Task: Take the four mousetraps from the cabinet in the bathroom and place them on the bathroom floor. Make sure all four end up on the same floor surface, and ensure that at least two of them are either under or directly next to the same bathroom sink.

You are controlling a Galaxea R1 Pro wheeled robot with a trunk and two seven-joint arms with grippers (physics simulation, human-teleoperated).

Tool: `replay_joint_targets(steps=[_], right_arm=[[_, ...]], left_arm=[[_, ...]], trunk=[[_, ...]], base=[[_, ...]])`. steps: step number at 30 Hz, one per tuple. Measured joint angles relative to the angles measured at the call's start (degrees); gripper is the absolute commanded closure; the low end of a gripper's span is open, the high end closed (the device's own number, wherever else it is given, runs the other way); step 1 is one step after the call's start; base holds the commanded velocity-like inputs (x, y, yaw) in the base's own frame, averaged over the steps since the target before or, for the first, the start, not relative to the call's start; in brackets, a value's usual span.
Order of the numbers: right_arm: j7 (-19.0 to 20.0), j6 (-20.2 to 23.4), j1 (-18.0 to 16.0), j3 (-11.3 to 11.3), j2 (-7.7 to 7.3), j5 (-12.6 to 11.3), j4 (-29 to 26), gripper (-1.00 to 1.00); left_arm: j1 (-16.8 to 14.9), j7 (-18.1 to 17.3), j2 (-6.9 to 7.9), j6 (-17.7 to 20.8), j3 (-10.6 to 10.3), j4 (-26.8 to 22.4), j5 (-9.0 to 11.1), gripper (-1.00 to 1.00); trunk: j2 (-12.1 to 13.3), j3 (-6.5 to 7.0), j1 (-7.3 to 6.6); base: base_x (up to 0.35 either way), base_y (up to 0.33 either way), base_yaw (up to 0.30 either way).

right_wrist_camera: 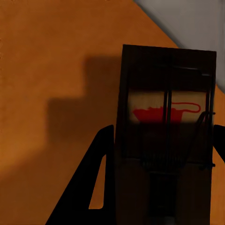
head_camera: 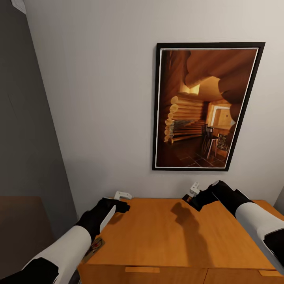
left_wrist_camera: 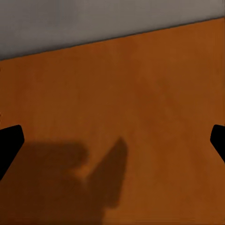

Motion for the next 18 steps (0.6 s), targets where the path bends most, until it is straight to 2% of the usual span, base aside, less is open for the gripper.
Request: replay_joint_targets(steps=[6, 11, 13, 18], right_arm=[[-0.06, 0.09, -0.01, 0.0, 0.52, -1.56, 0.01, 1.0], [-0.14, 0.07, -0.01, 0.01, 0.65, -2.48, 0.15, 1.0], [-0.26, 0.07, -0.01, 0.01, 0.65, -2.65, 0.27, 1.0], [-0.47, 0.07, -0.01, 0.02, 0.64, -2.81, 0.41, 1.0]], left_arm=[[1.38, -0.22, 2.4, -0.22, -0.07, -0.26, 0.16, -1.0], [2.62, -0.27, 3.03, -0.68, -0.82, -0.53, 0.16, -1.0], [2.99, -0.33, 3.52, -0.92, -2.23, -0.7, 0.15, -1.0], [3.81, -0.74, 6.44, -4.28, -7.08, -3.35, 0.4, -1.0]], trunk=[[0.0, 0.0, 0.0], [0.0, 0.0, 0.0], [0.0, 0.0, 0.0], [0.0, 0.0, 0.0]], base=[[0.0, 0.0, 0.0], [0.0, 0.0, 0.0], [0.0, 0.0, 0.0], [0.0, 0.0, 0.0]])
